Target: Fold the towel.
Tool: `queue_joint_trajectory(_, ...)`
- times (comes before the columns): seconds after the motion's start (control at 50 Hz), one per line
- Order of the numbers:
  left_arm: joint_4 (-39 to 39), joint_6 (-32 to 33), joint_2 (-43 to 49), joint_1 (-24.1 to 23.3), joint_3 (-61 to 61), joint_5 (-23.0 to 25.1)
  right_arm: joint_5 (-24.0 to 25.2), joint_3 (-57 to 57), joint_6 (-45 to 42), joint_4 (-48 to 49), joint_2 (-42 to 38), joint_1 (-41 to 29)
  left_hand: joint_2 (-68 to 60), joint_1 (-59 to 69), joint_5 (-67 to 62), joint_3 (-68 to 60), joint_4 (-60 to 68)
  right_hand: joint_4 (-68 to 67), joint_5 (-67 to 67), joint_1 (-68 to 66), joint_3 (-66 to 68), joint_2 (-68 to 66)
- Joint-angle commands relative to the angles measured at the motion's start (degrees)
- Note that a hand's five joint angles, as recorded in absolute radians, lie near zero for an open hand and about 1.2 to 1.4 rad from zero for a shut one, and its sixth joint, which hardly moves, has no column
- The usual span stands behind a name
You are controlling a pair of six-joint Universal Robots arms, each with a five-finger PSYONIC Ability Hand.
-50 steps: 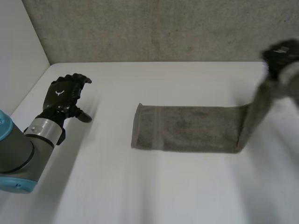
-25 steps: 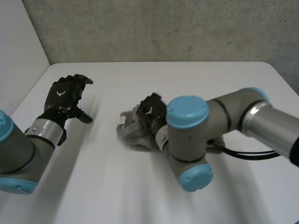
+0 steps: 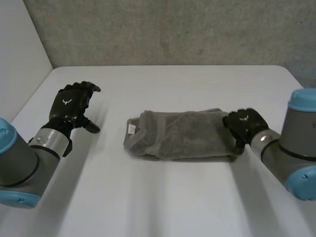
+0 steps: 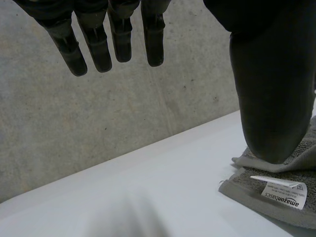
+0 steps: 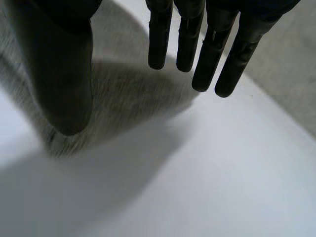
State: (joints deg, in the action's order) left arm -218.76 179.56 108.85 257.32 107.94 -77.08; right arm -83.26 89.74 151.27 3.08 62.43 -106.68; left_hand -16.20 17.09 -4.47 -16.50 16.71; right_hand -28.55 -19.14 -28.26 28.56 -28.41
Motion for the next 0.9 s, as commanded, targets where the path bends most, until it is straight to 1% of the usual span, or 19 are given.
queue_joint_trajectory(0.02,0.0,0.0,0.13,-0.5,0.08,0.0,1.97,1.05,0.77,1.14,-2.31,2.0,3.29,-4.18,1.57,3.59,-3.81,-2.9,-2.31,-3.19,2.89,-3.03)
queue_joint_trajectory(0.16,0.0,0.0,-0.22,-0.42,0.17,0.0,2.14,0.61,3.5,1.14,-3.63,1.91,3.29,-4.18,1.57,3.59,-3.81,-3.23,-2.65,-3.52,3.22,-3.37)
queue_joint_trajectory(0.2,0.0,0.0,-0.22,-0.42,0.17,0.0,2.14,0.44,5.42,1.23,-3.98,1.57,3.29,-4.18,1.57,3.59,-3.81,-7.58,-7.0,-7.87,7.57,-7.72)
queue_joint_trajectory(0.28,0.0,0.0,-0.22,-0.5,0.17,0.0,2.23,0.35,7.46,1.32,-4.16,1.48,3.29,-4.18,1.57,3.59,-3.81,-9.62,-9.04,-9.92,9.61,-9.76)
queue_joint_trajectory(0.32,0.0,0.0,-0.22,-0.5,0.17,0.0,2.23,0.26,8.51,1.49,-4.24,1.3,3.29,-4.18,1.57,3.59,-3.81,-13.49,-12.91,-13.78,13.48,-13.63)
queue_joint_trajectory(0.36,0.0,0.0,-0.22,-0.5,0.17,0.0,2.23,0.0,10.52,1.84,-4.25,1.21,3.12,-4.02,1.4,3.43,-3.64,-25.38,-24.8,-25.67,25.37,-25.52)
queue_joint_trajectory(0.38,0.0,0.0,-0.22,-0.5,0.17,0.0,2.23,0.0,10.53,1.84,-4.24,1.21,3.12,-4.01,1.4,3.42,-3.64,-25.43,-24.85,-25.73,25.43,-25.57)
queue_joint_trajectory(0.42,0.0,0.0,-0.22,-0.5,0.17,0.0,2.32,0.0,11.93,2.02,-3.9,1.21,3.29,-4.18,1.56,3.59,-3.81,-38.98,-38.39,-39.27,38.97,-39.11)
queue_joint_trajectory(0.44,0.0,0.0,-0.22,-0.5,0.17,0.0,2.32,0.0,11.94,2.02,-3.89,1.21,3.29,-4.18,1.57,3.59,-3.81,-39.06,-38.48,-39.35,39.05,-39.2)
queue_joint_trajectory(0.46,0.0,0.0,-0.31,-0.5,0.17,0.0,2.32,0.08,12.37,2.11,-3.72,1.12,3.12,-4.02,1.4,3.43,-3.64,-47.05,-46.47,-47.35,47.04,-47.19)
queue_joint_trajectory(0.48,0.0,0.0,-0.31,-0.5,0.17,0.0,2.32,0.08,12.38,2.11,-3.72,1.12,3.12,-4.01,1.4,3.42,-3.64,-47.13,-46.55,-47.43,47.12,-47.27)
queue_joint_trajectory(0.5,0.0,0.0,-0.31,-0.5,0.26,0.0,2.4,0.08,12.73,2.11,-3.46,1.04,3.12,-4.01,1.4,3.42,-3.64,-51.41,-50.82,-51.7,51.4,-51.54)
queue_joint_trajectory(0.64,0.09,0.0,-0.4,-1.38,0.26,0.09,4.86,-1.23,12.29,1.49,-0.82,1.21,3.29,-4.18,1.57,3.59,-3.81,-51.45,-50.86,-51.74,51.44,-51.59)
queue_joint_trajectory(0.76,0.09,0.0,-0.66,-1.82,0.26,0.09,4.87,-5.98,12.38,0.52,0.5,0.25,3.29,-4.18,1.57,3.59,-3.81,-51.45,-50.86,-51.74,51.44,-51.59)
queue_joint_trajectory(0.8,0.09,0.0,-1.1,-1.91,0.26,0.09,4.87,-10.87,12.47,-2.01,0.33,-4.21,3.29,-4.18,1.57,3.59,-3.81,-51.45,-50.86,-51.74,51.44,-51.59)
queue_joint_trajectory(0.82,0.09,0.0,-1.1,-1.91,0.26,0.09,4.87,-10.9,12.47,-2.02,0.33,-4.24,3.29,-4.18,1.57,3.59,-3.81,-51.45,-50.86,-51.74,51.44,-51.59)
queue_joint_trajectory(0.84,0.09,0.0,-1.36,-2.0,0.17,0.09,4.78,-14.21,12.55,-3.42,-0.28,-7.37,3.29,-4.18,1.57,3.59,-3.81,-51.45,-50.86,-51.74,51.44,-51.59)
queue_joint_trajectory(0.86,0.09,0.0,-1.36,-2.0,0.17,0.09,4.78,-14.24,12.55,-3.43,-0.29,-7.4,3.29,-4.18,1.57,3.59,-3.81,-51.45,-50.86,-51.74,51.44,-51.59)
queue_joint_trajectory(0.9,0.09,0.0,-1.89,-2.26,0.17,0.09,4.08,-20.8,12.91,-5.71,-3.17,-13.44,3.29,-4.18,1.57,3.59,-3.81,-51.45,-50.86,-51.74,51.44,-51.59)
